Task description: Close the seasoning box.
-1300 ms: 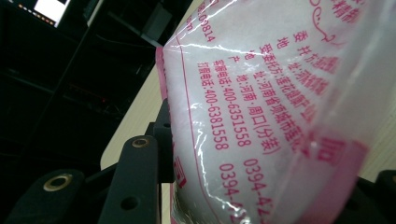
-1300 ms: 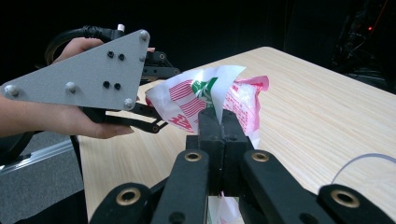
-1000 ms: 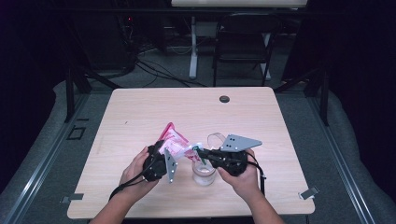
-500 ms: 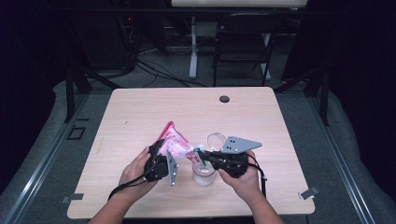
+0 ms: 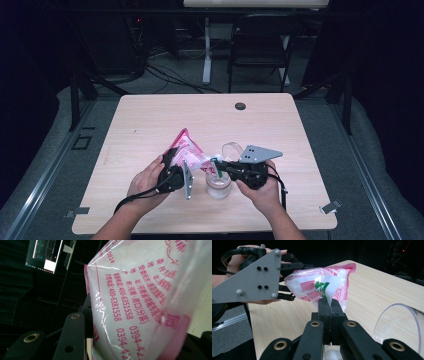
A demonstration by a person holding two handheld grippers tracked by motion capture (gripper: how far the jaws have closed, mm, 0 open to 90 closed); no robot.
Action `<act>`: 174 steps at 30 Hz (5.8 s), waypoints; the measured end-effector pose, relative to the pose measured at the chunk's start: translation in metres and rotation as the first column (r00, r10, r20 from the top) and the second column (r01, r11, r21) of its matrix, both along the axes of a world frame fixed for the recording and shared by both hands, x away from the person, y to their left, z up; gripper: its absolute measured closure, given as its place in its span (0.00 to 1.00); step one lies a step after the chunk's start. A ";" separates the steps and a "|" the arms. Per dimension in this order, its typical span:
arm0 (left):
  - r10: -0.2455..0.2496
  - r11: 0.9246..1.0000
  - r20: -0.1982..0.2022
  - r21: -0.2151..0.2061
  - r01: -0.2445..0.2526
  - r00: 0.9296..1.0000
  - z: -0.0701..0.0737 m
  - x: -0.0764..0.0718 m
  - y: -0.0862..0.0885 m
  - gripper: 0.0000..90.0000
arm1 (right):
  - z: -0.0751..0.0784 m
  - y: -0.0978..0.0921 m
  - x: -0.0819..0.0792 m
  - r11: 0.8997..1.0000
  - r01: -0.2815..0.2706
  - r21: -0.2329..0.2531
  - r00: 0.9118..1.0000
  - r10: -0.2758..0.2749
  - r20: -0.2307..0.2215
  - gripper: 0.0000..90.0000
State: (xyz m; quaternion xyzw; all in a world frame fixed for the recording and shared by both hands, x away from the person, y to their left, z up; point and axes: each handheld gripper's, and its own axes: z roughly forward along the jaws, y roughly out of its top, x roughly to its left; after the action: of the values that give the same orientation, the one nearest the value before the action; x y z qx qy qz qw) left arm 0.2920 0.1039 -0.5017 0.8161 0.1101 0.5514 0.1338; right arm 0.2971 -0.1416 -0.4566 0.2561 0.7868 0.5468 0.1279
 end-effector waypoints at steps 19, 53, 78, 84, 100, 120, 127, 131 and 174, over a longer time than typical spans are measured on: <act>-0.004 0.992 0.063 0.129 -0.004 0.998 0.006 -0.003 -0.004 0.69 | -0.002 -0.001 0.000 1.000 0.015 -0.019 1.000 -0.014 0.006 1.00; -0.040 0.979 0.134 0.202 0.012 0.990 0.011 -0.006 -0.011 0.70 | -0.003 -0.008 -0.001 1.000 0.019 -0.016 1.000 -0.019 0.010 0.99; -0.067 0.972 0.181 0.233 0.023 0.981 0.013 -0.006 -0.016 0.70 | -0.003 -0.014 -0.001 1.000 0.025 -0.018 1.000 -0.025 0.014 0.98; -0.069 0.970 0.184 0.242 0.023 0.980 0.015 -0.007 -0.017 0.70 | -0.004 -0.015 -0.001 0.999 0.027 -0.017 1.000 -0.027 0.011 0.97; -0.080 0.970 0.196 0.240 0.032 0.977 0.016 -0.007 -0.017 0.70 | -0.006 -0.016 0.000 0.999 0.027 -0.017 1.000 -0.027 0.003 0.97; -0.080 0.970 0.193 0.242 0.031 0.978 0.016 -0.008 -0.019 0.70 | -0.007 -0.016 0.001 0.999 0.032 -0.020 0.999 -0.032 0.005 0.97; -0.083 0.968 0.200 0.250 0.031 0.976 0.017 -0.008 -0.019 0.70 | -0.007 -0.016 0.000 0.999 0.034 -0.021 0.999 -0.034 0.006 0.97; -0.086 0.966 0.205 0.256 0.032 0.975 0.018 -0.008 -0.019 0.70 | -0.007 -0.016 0.000 0.999 0.034 -0.020 0.999 -0.034 0.006 0.97; -0.108 0.963 0.226 0.265 0.046 0.968 0.023 -0.011 -0.020 0.70 | -0.007 -0.019 0.002 0.998 0.052 -0.044 0.999 -0.052 0.014 1.00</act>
State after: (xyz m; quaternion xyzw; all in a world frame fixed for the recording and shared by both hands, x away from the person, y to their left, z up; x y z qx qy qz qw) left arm 0.2812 0.0835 -0.4784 0.7582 -0.0113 0.6492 0.0603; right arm 0.2989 -0.1611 -0.4641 0.2701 0.7911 0.5271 0.1526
